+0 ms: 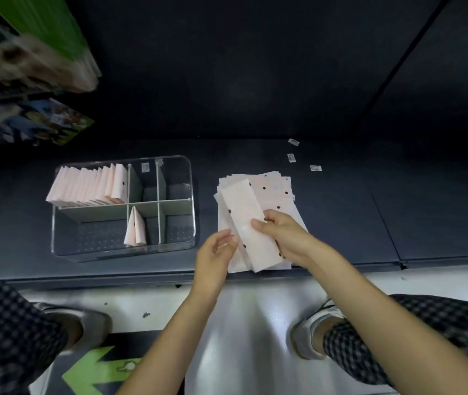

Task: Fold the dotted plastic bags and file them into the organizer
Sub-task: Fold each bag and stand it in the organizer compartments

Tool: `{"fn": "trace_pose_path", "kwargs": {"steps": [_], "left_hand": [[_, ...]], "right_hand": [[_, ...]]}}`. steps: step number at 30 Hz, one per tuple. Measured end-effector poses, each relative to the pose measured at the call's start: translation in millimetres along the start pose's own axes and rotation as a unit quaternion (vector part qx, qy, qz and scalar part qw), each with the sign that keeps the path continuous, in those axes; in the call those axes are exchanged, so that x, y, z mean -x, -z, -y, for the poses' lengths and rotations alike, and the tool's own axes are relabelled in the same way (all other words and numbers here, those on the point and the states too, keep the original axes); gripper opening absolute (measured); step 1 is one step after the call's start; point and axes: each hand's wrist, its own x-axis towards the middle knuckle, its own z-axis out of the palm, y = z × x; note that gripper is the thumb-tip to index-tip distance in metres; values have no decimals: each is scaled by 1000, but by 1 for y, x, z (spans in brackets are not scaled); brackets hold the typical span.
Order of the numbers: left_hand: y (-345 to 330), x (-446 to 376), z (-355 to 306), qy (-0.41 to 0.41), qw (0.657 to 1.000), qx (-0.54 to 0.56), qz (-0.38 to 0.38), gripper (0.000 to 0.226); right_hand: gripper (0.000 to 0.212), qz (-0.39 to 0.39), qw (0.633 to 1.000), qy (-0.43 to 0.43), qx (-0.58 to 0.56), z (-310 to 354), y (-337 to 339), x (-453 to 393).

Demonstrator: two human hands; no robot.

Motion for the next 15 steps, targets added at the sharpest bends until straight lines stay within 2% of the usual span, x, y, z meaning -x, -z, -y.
{"fn": "trace_pose_path", "kwargs": {"steps": [3, 6, 8, 11, 13, 15], "left_hand": [[-1, 15, -18, 11, 996, 88, 20, 16], [4, 28, -27, 14, 994, 110, -12, 13], [10, 37, -33, 18, 993, 111, -41, 11], [17, 50, -39, 23, 992, 122, -34, 11], [18, 60, -42, 20, 993, 113, -12, 12], [18, 68, -44, 16, 996, 92, 6, 14]], "right_hand": [[18, 10, 999, -2, -53, 0, -18, 20], [18, 5, 998, 10, -57, 5, -38, 37], [23, -37, 999, 31, -9, 8, -50, 48], [44, -94, 991, 47, 84, 9, -63, 59], [51, -67, 992, 52, 93, 7, -73, 67], [46, -29, 993, 66, 96, 4, -83, 76]]}}
